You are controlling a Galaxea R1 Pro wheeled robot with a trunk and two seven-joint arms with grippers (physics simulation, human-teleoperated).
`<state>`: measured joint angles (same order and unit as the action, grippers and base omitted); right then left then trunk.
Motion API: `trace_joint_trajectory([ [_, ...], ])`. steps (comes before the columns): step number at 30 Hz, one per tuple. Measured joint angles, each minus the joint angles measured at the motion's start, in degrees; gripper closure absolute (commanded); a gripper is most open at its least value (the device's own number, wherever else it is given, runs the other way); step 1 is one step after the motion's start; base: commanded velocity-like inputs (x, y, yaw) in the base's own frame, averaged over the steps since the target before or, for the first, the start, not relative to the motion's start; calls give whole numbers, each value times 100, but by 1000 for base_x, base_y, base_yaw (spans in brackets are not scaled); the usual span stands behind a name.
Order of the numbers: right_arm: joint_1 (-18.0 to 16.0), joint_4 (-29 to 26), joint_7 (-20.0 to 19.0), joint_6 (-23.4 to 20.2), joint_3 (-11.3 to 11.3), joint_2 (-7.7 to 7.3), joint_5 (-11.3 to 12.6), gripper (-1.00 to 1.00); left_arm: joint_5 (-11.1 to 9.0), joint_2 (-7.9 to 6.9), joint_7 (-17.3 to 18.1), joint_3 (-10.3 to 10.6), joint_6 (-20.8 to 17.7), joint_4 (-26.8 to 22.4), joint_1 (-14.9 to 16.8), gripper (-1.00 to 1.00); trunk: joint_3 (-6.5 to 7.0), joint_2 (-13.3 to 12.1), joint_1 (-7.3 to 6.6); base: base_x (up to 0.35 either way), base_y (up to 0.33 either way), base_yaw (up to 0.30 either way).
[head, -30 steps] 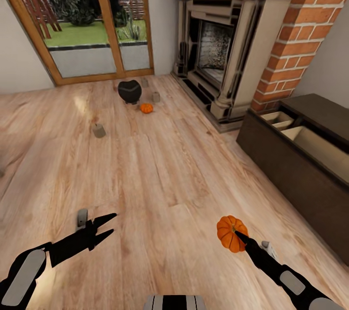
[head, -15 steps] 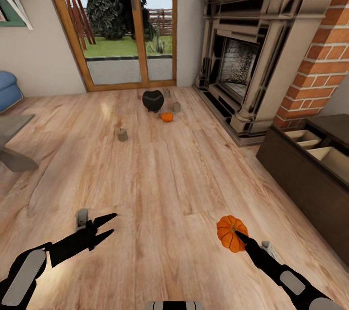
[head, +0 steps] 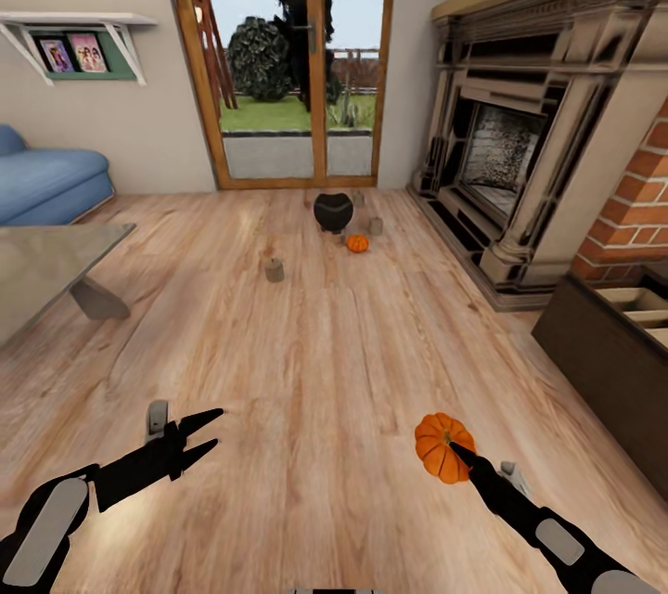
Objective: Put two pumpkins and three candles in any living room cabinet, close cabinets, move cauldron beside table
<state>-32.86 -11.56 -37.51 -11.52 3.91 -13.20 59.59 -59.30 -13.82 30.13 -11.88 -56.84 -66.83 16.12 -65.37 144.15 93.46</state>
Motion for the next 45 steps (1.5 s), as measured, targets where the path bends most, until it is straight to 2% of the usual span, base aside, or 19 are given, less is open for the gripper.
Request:
trace_joint_trajectory([
  [9,0,-5,-9,-2,-13,-1,14,100,0,0,0,7,0,1,1,-100,247,-12,-23,0,0,191],
  [15,1,-3,-30,4,-13,-1,8,100,3,0,0,9,1,1,1,-100,298,-12,-23,0,0,110],
  [24,2,-3,-5,-31,-23,-2,13,100,5,1,0,10,5,2,1,-100,314,-13,-23,0,0,12],
  [34,2,-11,24,-348,-25,-29,19,100,9,1,1,10,10,2,2,-100,314,-13,-23,0,0,0],
  [35,0,-157,36,-501,7,-38,19,100,11,1,1,11,10,3,2,-100,314,-13,-23,0,0,0],
  [38,2,-264,41,-605,-13,-45,7,100,7,1,1,10,10,2,2,-100,314,-13,-23,0,0,0],
  [45,2,-293,6,-568,-22,-16,16,100,5,1,1,10,9,2,1,-100,314,-13,-23,21,0,0],
])
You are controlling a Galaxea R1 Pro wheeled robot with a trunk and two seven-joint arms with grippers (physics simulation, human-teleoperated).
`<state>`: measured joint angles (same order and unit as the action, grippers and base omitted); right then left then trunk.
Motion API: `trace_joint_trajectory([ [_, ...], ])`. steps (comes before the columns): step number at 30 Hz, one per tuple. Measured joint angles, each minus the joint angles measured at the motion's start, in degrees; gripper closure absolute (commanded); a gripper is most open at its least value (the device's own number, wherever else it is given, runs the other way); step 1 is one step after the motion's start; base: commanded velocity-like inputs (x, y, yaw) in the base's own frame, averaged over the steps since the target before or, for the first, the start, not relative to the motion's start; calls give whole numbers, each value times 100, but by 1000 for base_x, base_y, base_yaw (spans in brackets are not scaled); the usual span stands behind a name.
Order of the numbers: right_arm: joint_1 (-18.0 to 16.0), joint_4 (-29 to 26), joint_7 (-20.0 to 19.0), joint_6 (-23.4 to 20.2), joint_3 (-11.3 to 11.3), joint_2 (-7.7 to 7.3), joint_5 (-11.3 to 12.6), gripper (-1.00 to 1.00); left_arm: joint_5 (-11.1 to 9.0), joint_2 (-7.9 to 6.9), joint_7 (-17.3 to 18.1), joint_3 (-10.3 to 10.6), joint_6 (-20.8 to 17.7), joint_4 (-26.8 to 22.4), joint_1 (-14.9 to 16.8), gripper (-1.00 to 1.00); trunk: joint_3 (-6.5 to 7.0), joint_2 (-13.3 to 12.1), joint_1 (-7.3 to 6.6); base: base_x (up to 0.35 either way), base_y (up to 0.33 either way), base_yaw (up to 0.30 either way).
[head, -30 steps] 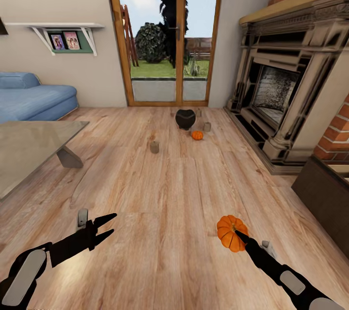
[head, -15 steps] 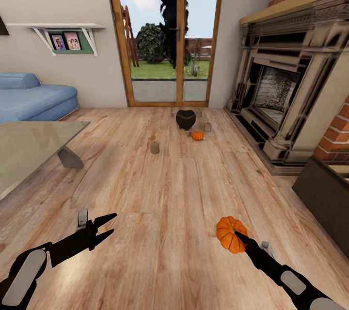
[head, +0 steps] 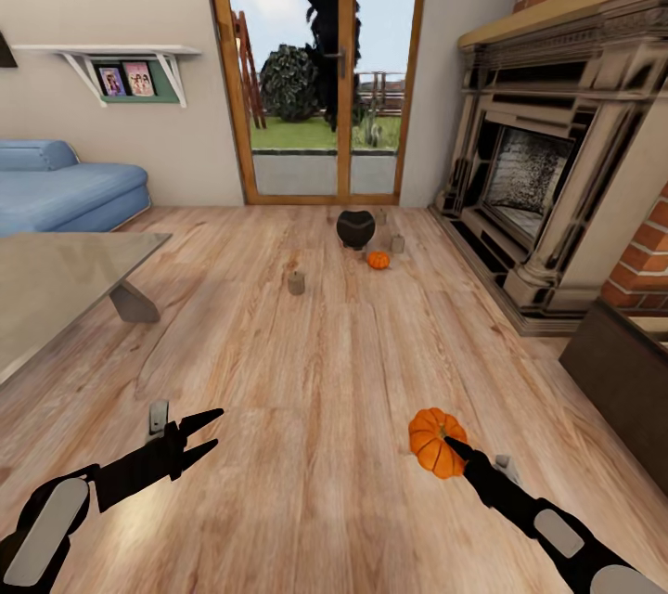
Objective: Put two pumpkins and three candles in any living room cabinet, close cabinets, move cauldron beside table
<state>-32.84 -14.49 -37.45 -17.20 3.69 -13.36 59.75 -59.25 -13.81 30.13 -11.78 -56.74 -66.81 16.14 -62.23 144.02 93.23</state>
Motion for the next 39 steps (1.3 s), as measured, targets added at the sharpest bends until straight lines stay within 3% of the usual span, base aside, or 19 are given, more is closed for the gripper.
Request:
trace_joint_trajectory([
  [25,0,-130,-84,18,25,-25,-4,100,0,0,0,26,-1,1,0,-100,0,0,-3,298,0,0],
  [30,3,-1354,-315,-266,26,-35,13,100,3,0,-2,34,0,1,1,-100,1,0,-3,317,0,0],
  [35,9,-2225,-382,-1226,29,-62,-6,100,0,-3,-3,31,0,1,1,-100,1,0,-3,317,0,0],
  [37,83,-2866,-389,-1636,5,-166,8,100,0,-8,-5,25,0,0,0,-100,0,0,-3,318,0,0],
  [38,156,-3189,-396,-1856,-15,-238,137,100,-1,-10,-4,22,0,1,0,-100,1,1,-4,318,0,0],
  [39,242,-3466,-392,-2018,-11,-319,85,100,0,-10,-6,20,0,0,0,-100,0,0,-3,318,0,0],
])
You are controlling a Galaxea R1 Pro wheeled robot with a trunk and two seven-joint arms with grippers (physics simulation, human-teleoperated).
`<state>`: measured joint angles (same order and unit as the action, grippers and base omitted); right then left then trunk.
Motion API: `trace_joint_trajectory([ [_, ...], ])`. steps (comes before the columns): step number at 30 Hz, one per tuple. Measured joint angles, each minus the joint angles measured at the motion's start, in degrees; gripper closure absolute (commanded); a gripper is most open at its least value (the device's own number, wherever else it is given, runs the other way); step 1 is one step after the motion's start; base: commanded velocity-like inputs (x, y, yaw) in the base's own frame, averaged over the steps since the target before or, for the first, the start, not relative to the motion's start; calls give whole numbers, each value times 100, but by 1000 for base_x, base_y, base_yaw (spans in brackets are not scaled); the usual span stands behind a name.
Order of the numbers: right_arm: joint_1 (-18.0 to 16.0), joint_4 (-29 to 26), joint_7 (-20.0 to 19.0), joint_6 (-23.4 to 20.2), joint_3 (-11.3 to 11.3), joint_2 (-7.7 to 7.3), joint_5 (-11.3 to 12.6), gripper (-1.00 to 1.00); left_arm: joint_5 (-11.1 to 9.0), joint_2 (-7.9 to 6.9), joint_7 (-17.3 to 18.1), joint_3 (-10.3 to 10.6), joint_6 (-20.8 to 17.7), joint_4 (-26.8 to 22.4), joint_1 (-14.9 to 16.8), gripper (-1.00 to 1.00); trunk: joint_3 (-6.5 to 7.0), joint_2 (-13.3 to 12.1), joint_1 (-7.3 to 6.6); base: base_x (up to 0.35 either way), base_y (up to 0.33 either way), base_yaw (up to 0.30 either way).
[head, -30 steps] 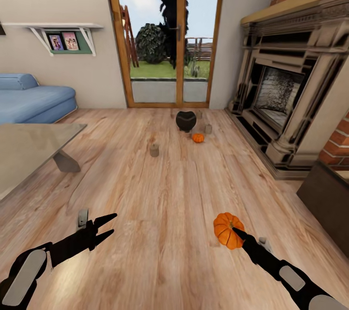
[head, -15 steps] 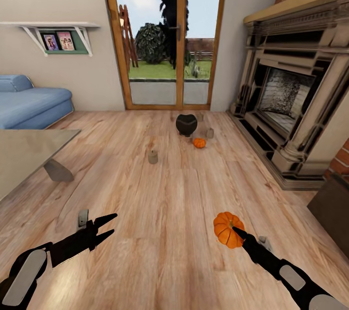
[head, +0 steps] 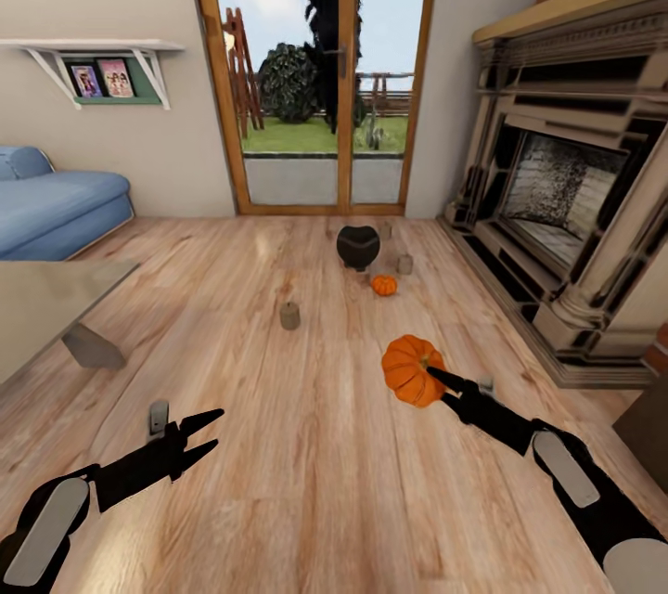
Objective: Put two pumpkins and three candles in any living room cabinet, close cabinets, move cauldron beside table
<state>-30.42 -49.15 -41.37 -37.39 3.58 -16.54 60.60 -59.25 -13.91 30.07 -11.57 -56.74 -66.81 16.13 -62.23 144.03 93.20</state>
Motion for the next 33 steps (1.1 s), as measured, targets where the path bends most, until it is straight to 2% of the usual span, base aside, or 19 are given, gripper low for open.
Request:
trace_joint_trajectory([
  [3,169,-637,3,-724,-11,-182,52,100,0,1,3,1,0,0,0,-100,0,0,0,318,0,0],
  [4,203,-770,8,-1154,-39,-243,97,100,0,1,1,-1,0,0,1,-100,0,0,0,318,0,0],
  [7,279,-926,15,-1897,-284,-310,313,100,14,5,-2,7,0,-1,1,-100,0,0,0,318,0,0],
  [8,317,-950,20,-2000,-339,-318,361,100,22,7,-2,10,0,0,0,-100,0,0,0,318,0,0],
  [10,372,-975,27,-2107,-403,-329,364,100,36,9,-3,13,0,0,1,-100,0,0,1,318,0,0],
  [13,396,-989,27,-2173,-428,-332,582,100,49,10,-7,7,0,0,5,-100,0,0,1,318,-10,0],
  [16,445,-949,30,-2162,-440,-331,693,100,58,10,-12,21,0,0,12,-100,0,0,1,318,-62,0],
  [28,462,-905,27,-2113,-443,-325,712,100,69,2,-47,33,18,60,100,-100,0,0,1,317,-118,-2],
  [33,464,-910,28,-2101,-445,-325,705,100,75,-6,-30,34,14,80,107,-100,0,0,1,317,-128,-159],
])
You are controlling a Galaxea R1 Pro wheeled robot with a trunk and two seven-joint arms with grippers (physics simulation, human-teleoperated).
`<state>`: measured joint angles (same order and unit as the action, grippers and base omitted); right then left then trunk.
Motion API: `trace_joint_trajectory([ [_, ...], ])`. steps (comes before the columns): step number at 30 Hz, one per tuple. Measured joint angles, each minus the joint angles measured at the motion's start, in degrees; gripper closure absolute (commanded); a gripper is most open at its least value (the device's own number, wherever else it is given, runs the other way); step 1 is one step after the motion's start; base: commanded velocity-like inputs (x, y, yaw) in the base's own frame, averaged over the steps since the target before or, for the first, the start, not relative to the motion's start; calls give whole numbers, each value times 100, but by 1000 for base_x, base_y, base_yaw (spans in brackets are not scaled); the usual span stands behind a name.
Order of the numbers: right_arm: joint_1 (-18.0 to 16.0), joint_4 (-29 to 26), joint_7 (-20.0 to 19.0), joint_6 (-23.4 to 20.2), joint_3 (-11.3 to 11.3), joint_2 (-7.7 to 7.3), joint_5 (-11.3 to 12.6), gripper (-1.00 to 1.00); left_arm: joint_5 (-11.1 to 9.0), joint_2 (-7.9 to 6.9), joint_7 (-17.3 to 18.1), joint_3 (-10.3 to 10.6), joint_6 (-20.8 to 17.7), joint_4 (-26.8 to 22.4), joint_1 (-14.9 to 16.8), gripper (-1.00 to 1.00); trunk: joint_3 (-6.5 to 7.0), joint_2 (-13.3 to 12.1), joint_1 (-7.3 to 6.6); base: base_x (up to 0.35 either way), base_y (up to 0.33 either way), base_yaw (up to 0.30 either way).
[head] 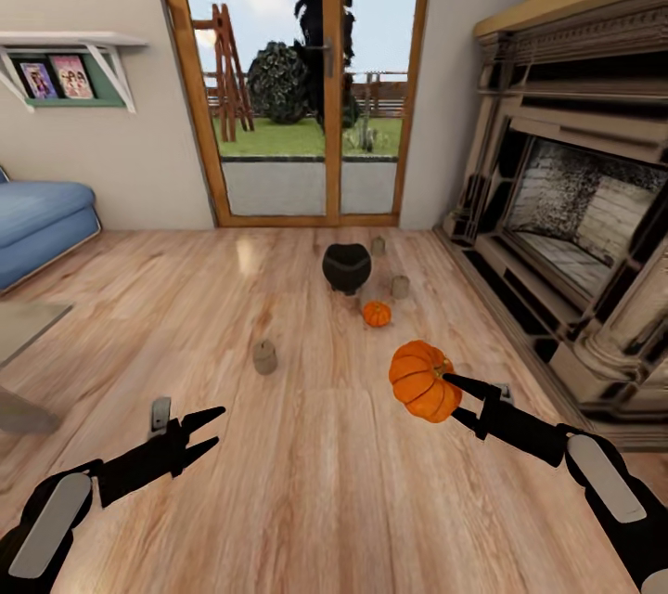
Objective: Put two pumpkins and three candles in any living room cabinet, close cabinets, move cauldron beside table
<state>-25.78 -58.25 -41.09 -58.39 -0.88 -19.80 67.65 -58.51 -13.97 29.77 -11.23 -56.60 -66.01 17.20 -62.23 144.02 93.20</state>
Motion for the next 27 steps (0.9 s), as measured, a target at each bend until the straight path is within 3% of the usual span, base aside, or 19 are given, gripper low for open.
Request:
trace_joint_trajectory([
  [8,1,7,3,7,0,2,-10,100,-45,-117,18,-4,-6,7,26,-100,0,0,0,329,55,-275],
  [15,0,8,14,12,0,7,-28,100,-63,-132,24,-6,-6,7,27,-100,0,0,0,300,157,-272],
  [27,-2,8,33,15,2,10,-20,100,-64,-151,26,-11,-6,5,25,-100,0,0,0,293,167,-28],
])
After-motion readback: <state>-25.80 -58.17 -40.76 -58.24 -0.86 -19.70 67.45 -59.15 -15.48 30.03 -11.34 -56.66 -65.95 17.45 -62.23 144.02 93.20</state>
